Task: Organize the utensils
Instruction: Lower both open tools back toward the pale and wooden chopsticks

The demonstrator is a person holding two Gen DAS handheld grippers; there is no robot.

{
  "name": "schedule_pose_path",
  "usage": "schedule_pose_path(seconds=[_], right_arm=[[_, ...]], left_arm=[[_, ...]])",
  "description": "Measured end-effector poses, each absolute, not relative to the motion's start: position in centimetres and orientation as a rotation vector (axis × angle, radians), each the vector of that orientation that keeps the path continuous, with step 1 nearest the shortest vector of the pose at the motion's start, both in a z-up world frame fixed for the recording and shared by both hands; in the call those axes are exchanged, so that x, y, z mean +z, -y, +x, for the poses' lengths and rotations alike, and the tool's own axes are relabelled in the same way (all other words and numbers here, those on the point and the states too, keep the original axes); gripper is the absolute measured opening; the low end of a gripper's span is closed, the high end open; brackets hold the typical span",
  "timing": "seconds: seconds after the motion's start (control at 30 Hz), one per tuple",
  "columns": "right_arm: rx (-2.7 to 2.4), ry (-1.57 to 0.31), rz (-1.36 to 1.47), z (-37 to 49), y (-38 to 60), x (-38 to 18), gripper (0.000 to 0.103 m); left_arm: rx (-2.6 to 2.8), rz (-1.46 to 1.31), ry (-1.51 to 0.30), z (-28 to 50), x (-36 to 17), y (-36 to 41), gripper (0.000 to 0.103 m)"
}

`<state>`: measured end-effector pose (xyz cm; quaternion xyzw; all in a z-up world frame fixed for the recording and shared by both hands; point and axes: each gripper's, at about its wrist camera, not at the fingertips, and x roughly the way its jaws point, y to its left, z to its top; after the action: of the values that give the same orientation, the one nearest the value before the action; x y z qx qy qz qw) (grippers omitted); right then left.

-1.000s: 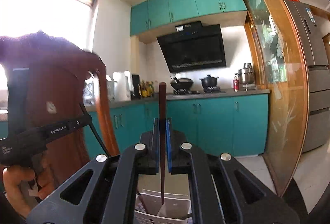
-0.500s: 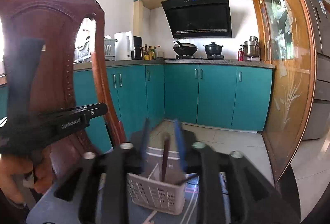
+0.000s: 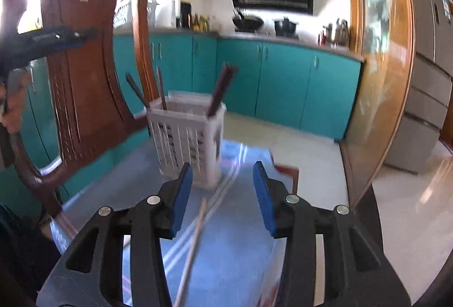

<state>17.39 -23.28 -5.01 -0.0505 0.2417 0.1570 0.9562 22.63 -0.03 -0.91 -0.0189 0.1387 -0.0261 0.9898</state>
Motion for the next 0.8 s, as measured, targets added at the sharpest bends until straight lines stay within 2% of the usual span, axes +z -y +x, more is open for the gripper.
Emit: schedule_pose_path(seconds=[0.4, 0.63, 0.7, 0.73, 0.8], right_arm=[[0.378, -0.539, -0.133, 17.3, 21.3, -5.5, 0.045], [0.456, -0.706, -0.106, 19.4, 20.7, -9.8, 0.045], [0.446, -0.783, -0.061, 21.1, 20.8, -12.2, 0.044], [0.439, -0.834, -0.05, 21.8, 20.6, -13.2, 0.039], [0.438, -0.918, -0.016, 23.1, 20.4, -14.9, 0.036]], left_arm=[[-0.143, -0.087, -0.412, 22.6, -4.9, -0.1, 0.045], [-0.208, -0.039, -0.557, 23.5, -8.7, 1.2, 0.045], [-0.221, -0.036, -0.641, 24.4, -10.8, 1.6, 0.038], [-0.222, -0.032, -0.672, 24.7, -11.8, 1.8, 0.032], [-0.218, -0.003, -0.742, 25.4, -14.0, 2.5, 0.029]])
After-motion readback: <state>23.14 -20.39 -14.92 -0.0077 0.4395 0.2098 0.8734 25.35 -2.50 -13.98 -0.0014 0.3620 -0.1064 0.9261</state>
